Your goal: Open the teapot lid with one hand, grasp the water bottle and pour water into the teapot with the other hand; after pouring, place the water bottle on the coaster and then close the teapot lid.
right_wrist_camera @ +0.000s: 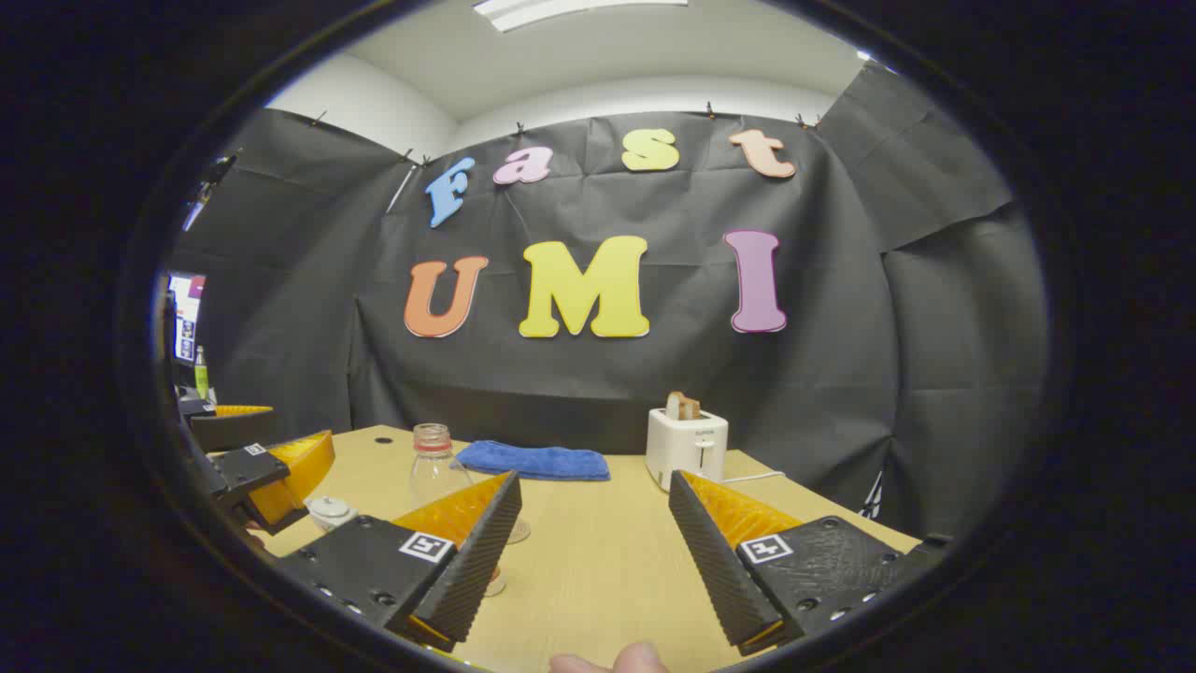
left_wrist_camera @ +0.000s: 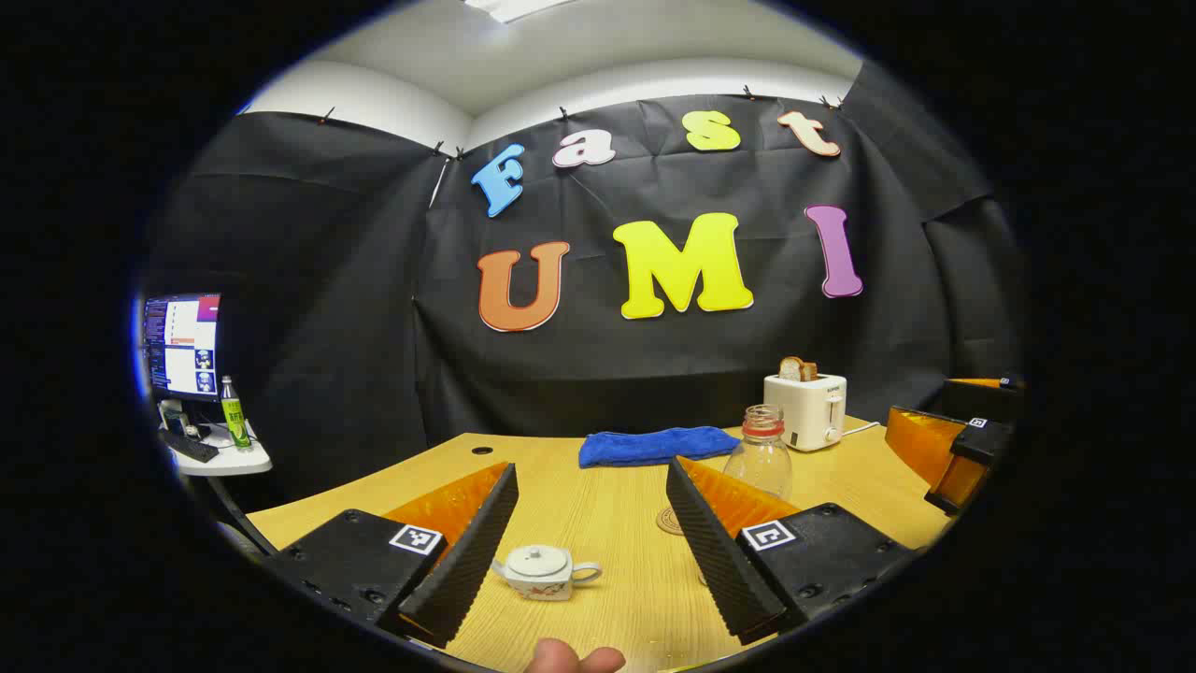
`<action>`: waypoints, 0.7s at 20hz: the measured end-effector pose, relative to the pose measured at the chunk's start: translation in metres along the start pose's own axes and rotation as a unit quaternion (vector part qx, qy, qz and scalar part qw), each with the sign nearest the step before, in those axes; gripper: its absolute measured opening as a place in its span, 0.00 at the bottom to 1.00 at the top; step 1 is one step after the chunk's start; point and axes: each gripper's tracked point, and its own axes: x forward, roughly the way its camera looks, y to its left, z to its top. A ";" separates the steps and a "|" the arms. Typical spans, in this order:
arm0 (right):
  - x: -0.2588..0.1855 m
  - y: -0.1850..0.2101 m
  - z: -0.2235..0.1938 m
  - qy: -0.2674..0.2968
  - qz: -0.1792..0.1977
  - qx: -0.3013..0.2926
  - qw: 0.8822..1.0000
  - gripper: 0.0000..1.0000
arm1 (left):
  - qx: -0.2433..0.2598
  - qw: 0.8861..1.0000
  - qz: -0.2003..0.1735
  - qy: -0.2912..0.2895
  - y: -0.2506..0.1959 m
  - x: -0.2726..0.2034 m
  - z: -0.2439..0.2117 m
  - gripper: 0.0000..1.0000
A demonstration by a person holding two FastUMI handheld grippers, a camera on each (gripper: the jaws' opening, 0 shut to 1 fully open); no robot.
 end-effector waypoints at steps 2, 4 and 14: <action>0.001 0.000 0.001 -0.005 -0.004 -0.005 1.000 0.97 | 0.007 1.000 0.000 0.000 0.001 -0.001 -0.001 1.00; 0.001 0.003 0.000 -0.004 -0.001 -0.002 1.000 0.95 | 0.006 1.000 -0.006 0.000 0.000 0.000 -0.001 1.00; -0.002 0.002 -0.004 -0.001 -0.009 0.016 1.000 0.97 | 0.009 1.000 -0.008 -0.008 -0.001 -0.003 0.003 1.00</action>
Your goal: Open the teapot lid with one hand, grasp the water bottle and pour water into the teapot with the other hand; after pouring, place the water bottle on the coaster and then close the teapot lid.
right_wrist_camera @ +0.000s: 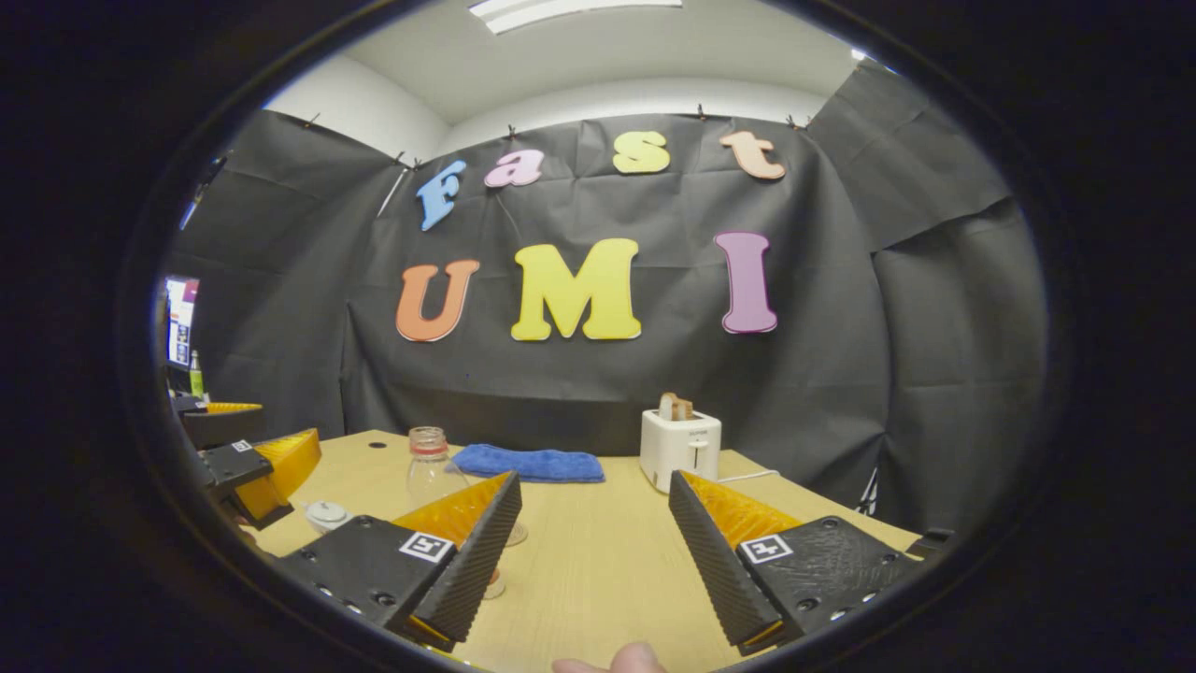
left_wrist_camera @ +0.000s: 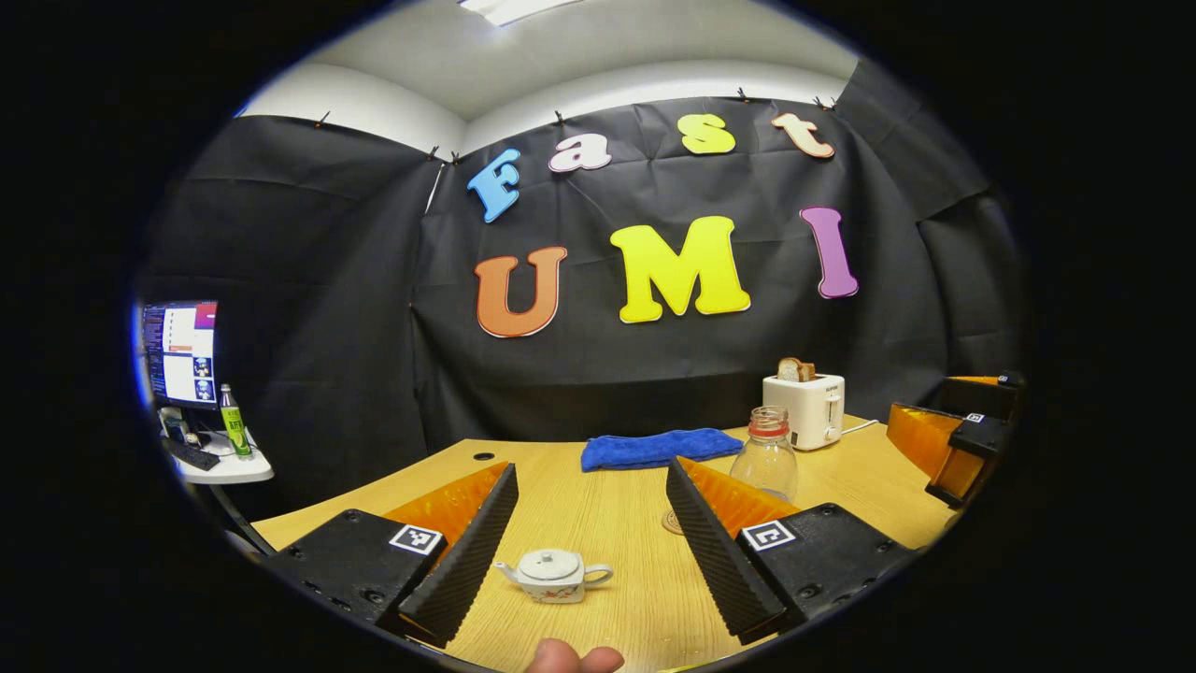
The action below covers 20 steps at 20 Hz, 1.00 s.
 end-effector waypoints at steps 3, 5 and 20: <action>0.001 0.003 -0.006 0.003 0.008 0.003 1.000 0.95 | 0.003 1.000 0.005 0.005 0.005 -0.001 -0.007 1.00; 0.003 0.006 -0.012 0.008 0.012 0.004 1.000 0.95 | 0.005 1.000 0.010 0.015 0.013 -0.006 -0.017 1.00; 0.013 -0.007 -0.036 0.027 0.000 -0.022 0.999 0.97 | -0.028 0.992 0.004 0.122 0.036 0.033 -0.102 0.88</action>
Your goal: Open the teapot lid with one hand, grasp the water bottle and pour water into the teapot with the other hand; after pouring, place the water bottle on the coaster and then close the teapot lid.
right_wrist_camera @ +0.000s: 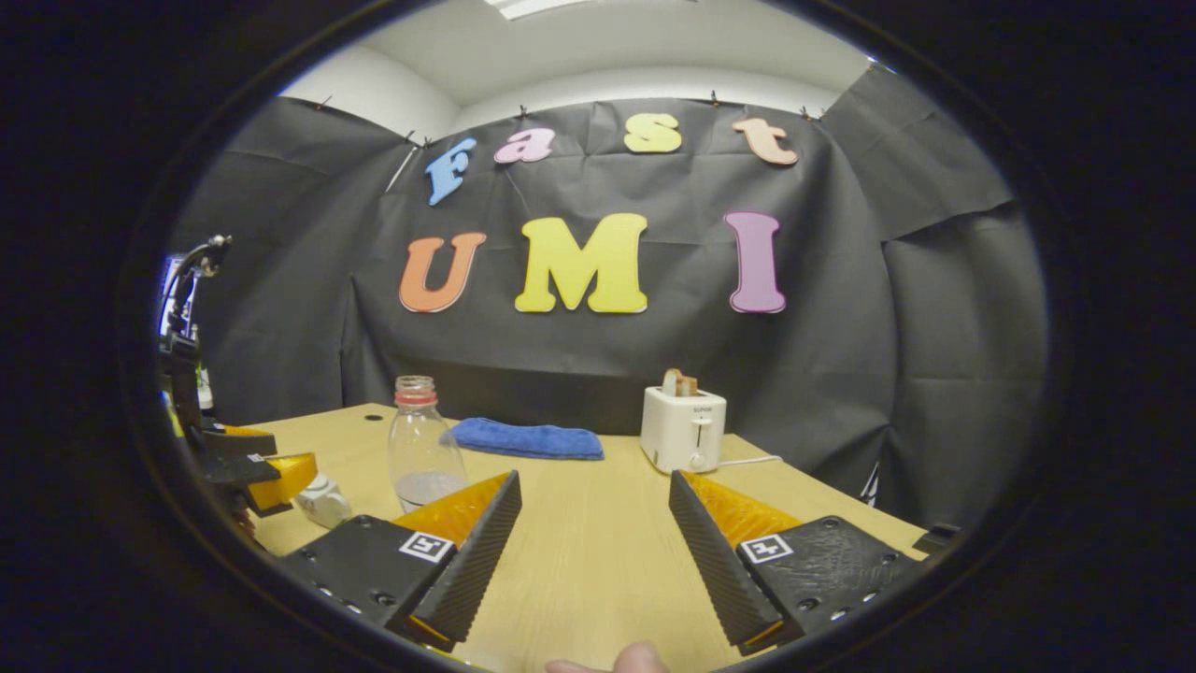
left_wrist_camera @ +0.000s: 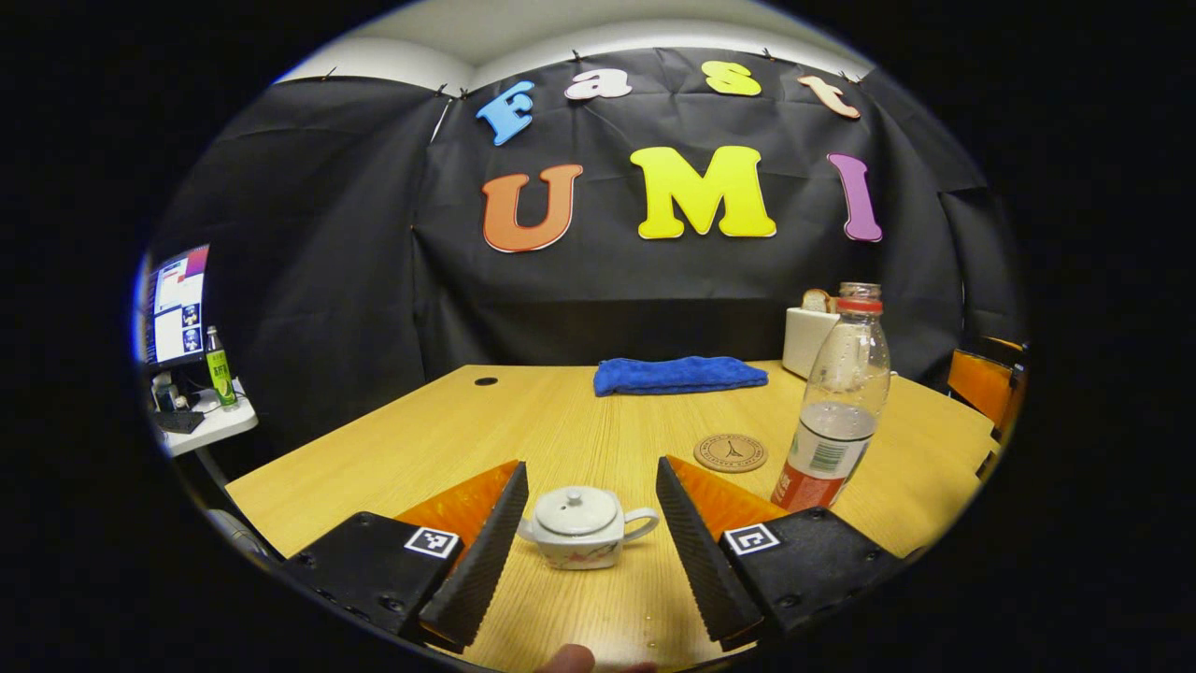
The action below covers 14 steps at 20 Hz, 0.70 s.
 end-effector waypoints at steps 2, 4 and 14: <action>0.002 -0.001 -0.002 0.002 -0.001 0.002 1.000 0.97 | 0.001 1.000 0.003 0.009 0.008 0.007 -0.004 0.79; 0.005 -0.001 -0.006 0.006 -0.001 0.003 1.000 0.97 | 0.007 1.000 0.005 0.020 0.012 0.013 -0.007 0.71; 0.013 -0.007 -0.009 0.013 0.000 0.005 1.000 0.97 | 0.011 0.999 -0.004 0.048 0.011 0.026 -0.020 0.26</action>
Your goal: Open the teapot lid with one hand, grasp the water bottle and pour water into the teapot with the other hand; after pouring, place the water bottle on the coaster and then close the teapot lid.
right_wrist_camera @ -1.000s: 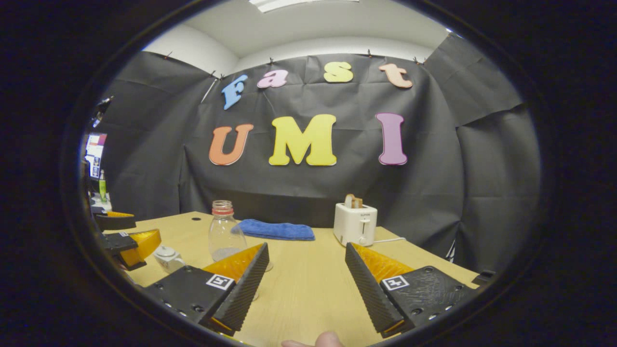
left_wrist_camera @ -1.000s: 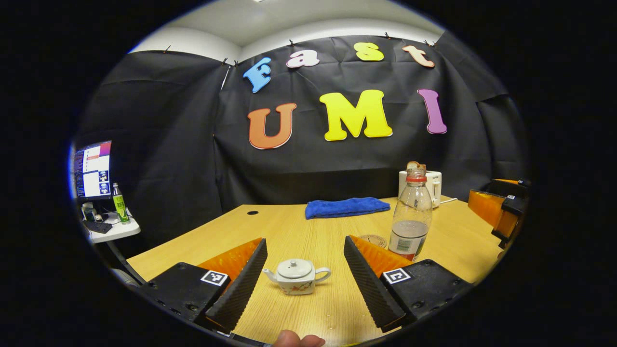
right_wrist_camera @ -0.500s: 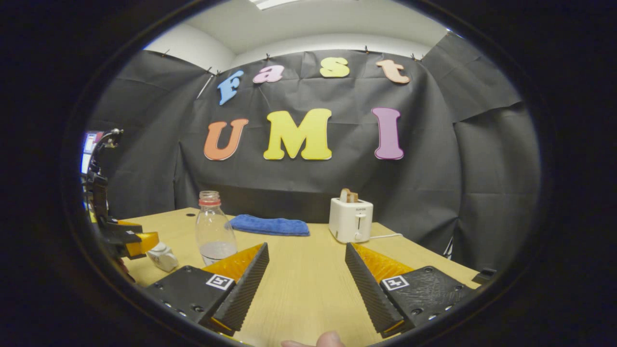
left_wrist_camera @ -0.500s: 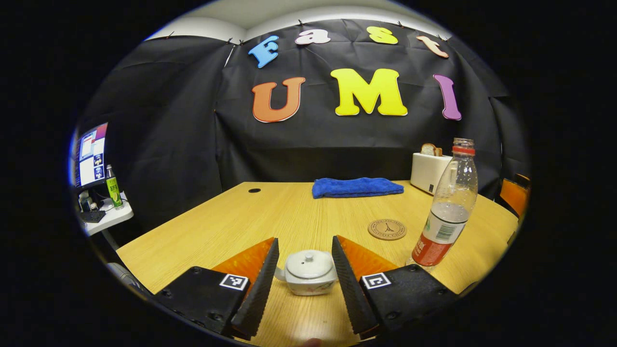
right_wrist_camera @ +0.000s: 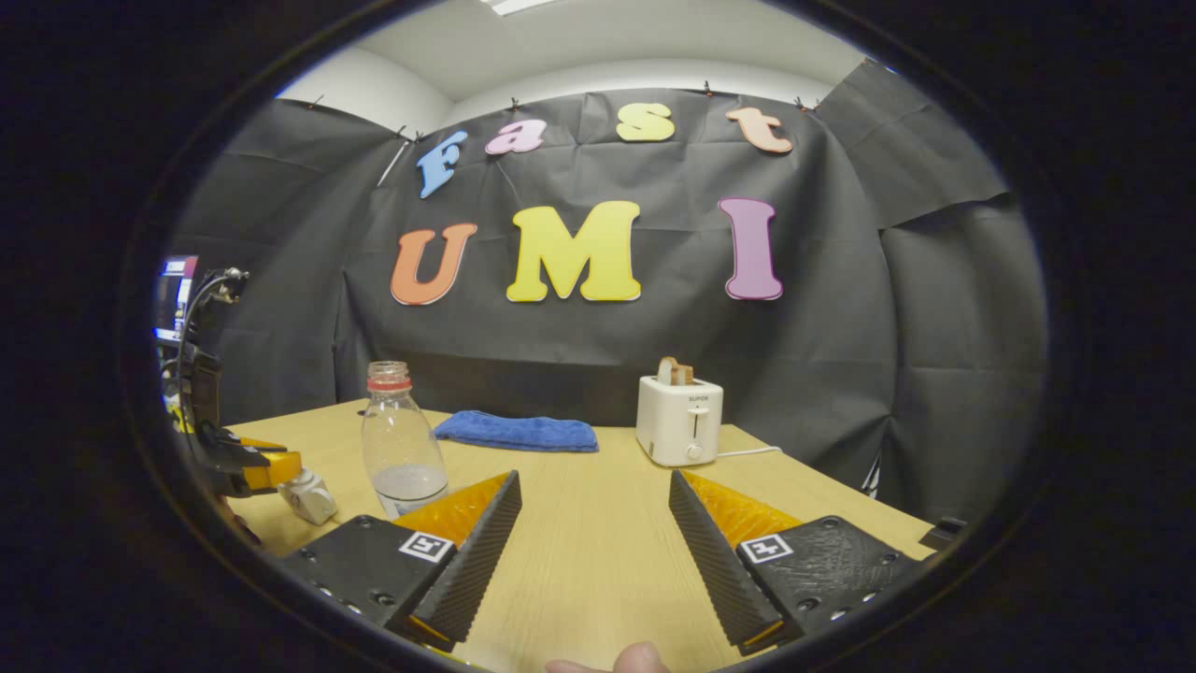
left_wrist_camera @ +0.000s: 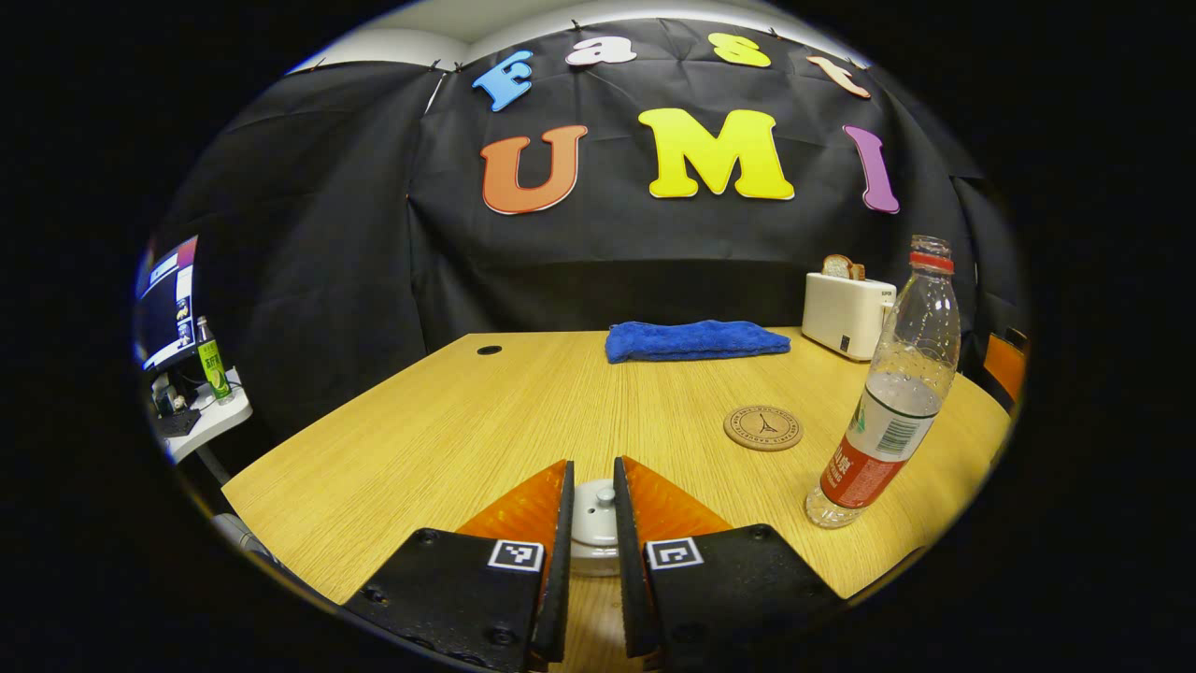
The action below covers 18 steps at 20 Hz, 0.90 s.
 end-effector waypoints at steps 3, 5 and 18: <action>0.000 0.001 0.000 -0.002 0.005 -0.002 1.000 0.97 | 0.006 1.000 -0.009 0.000 -0.006 0.001 0.001 0.14; -0.003 0.005 0.002 -0.004 0.012 -0.003 1.000 0.97 | 0.008 1.000 -0.010 0.001 -0.003 0.002 0.001 0.06; -0.018 0.058 -0.013 0.012 0.111 0.011 0.994 0.95 | -0.028 0.997 -0.042 -0.057 -0.005 -0.038 0.043 0.03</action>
